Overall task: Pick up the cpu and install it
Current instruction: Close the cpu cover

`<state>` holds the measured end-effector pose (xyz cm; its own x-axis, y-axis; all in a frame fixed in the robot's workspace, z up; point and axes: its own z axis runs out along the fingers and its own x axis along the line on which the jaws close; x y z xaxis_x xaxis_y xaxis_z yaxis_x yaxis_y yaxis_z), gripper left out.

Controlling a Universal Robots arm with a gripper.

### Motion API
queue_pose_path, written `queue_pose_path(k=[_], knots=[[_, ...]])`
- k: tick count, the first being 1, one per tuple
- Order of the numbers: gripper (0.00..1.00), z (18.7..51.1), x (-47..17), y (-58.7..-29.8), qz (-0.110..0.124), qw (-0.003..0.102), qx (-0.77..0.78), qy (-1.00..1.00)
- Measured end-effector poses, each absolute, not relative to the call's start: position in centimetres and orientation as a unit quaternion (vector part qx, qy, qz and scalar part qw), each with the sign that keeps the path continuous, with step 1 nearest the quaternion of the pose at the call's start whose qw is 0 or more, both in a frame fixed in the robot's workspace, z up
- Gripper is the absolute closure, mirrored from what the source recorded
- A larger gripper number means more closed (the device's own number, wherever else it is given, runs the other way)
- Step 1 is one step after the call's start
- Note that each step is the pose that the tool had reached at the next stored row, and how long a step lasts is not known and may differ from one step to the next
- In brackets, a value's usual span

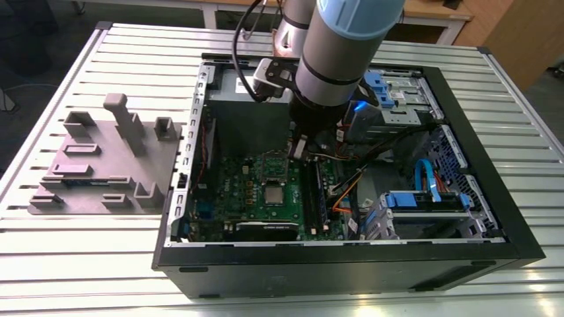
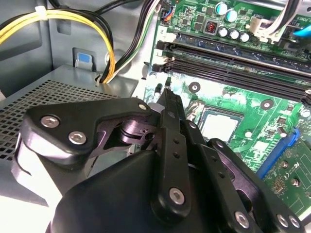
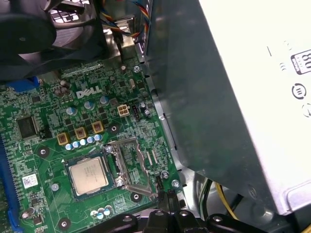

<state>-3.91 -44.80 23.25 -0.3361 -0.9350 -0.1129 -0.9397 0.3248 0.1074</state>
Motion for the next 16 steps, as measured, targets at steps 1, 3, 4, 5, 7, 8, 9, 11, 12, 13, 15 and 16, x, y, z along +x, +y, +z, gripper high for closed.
queue_pose_path(k=[1, 3, 4, 5, 7, 8, 9, 11, 12, 13, 15, 16], knots=[[0.89, 23.3, -3.92, -44.79, 0.077, 0.015, -0.576, 0.814], [0.89, 23.37, -3.97, -44.79, 0.077, 0.015, -0.576, 0.814], [0.89, 23.39, -4.0, -44.79, 0.077, 0.015, -0.576, 0.814], [0.89, 23.42, -4.03, -44.79, 0.077, 0.015, -0.576, 0.814], [0.89, 23.49, -4.1, -44.79, 0.077, 0.015, -0.576, 0.814], [0.89, 23.53, -4.13, -44.8, 0.077, 0.015, -0.576, 0.814], [0.89, 23.56, -4.17, -44.8, 0.077, 0.015, -0.576, 0.814], [0.89, 23.63, -4.26, -44.8, 0.077, 0.015, -0.576, 0.814], [0.89, 23.67, -4.31, -44.79, 0.077, 0.015, -0.576, 0.814], [0.89, 23.7, -4.35, -44.79, 0.077, 0.015, -0.576, 0.814], [0.89, 23.78, -4.41, -44.79, 0.077, 0.015, -0.576, 0.814], [0.89, 23.82, -4.43, -44.8, 0.077, 0.015, -0.576, 0.814]])
